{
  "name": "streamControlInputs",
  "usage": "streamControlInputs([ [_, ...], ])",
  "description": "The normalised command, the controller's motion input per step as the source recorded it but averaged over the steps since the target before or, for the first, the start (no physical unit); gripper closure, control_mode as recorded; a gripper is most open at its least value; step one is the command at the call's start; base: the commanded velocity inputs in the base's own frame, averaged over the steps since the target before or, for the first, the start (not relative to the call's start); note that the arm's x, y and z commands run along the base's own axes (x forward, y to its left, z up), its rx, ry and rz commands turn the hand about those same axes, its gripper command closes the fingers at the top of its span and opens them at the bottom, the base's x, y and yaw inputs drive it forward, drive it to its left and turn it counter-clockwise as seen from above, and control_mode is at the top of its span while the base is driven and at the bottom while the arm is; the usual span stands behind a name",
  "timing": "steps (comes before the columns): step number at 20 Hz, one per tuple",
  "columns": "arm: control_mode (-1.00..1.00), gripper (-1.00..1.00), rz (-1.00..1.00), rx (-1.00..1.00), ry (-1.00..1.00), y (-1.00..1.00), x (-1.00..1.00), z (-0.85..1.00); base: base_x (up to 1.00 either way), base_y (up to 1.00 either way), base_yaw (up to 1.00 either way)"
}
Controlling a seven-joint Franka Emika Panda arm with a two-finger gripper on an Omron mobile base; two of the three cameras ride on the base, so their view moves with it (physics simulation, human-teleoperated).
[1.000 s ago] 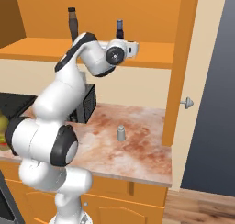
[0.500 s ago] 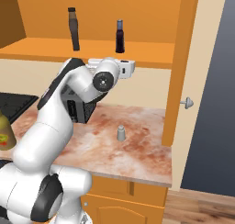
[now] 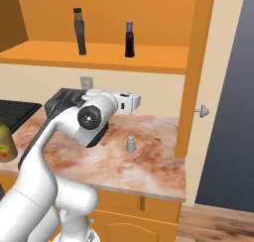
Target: There are various items on the counter. Only move the condiments/shakers into the cabinet.
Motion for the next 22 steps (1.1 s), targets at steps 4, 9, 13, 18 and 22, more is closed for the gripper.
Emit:
streamControlInputs([
  [4, -1.0, -1.0, -0.1, 0.0, 0.52, -0.07, -0.31, -0.34, 0.0, 0.0, 0.0],
  [9, -1.0, -1.0, -0.09, 0.0, 0.61, 0.0, 0.0, -0.37, 0.0, 0.0, 0.0],
  [13, -1.0, -1.0, -0.03, -0.07, 0.18, 0.0, 0.03, -0.37, 0.0, 0.0, 0.0],
  [18, -1.0, -1.0, 0.0, -0.04, 0.09, 0.0, 0.04, -0.73, 0.0, 0.0, 0.0],
  [22, -1.0, -1.0, 0.0, 0.0, 0.17, -0.01, 0.14, -0.76, 0.0, 0.0, 0.0],
])
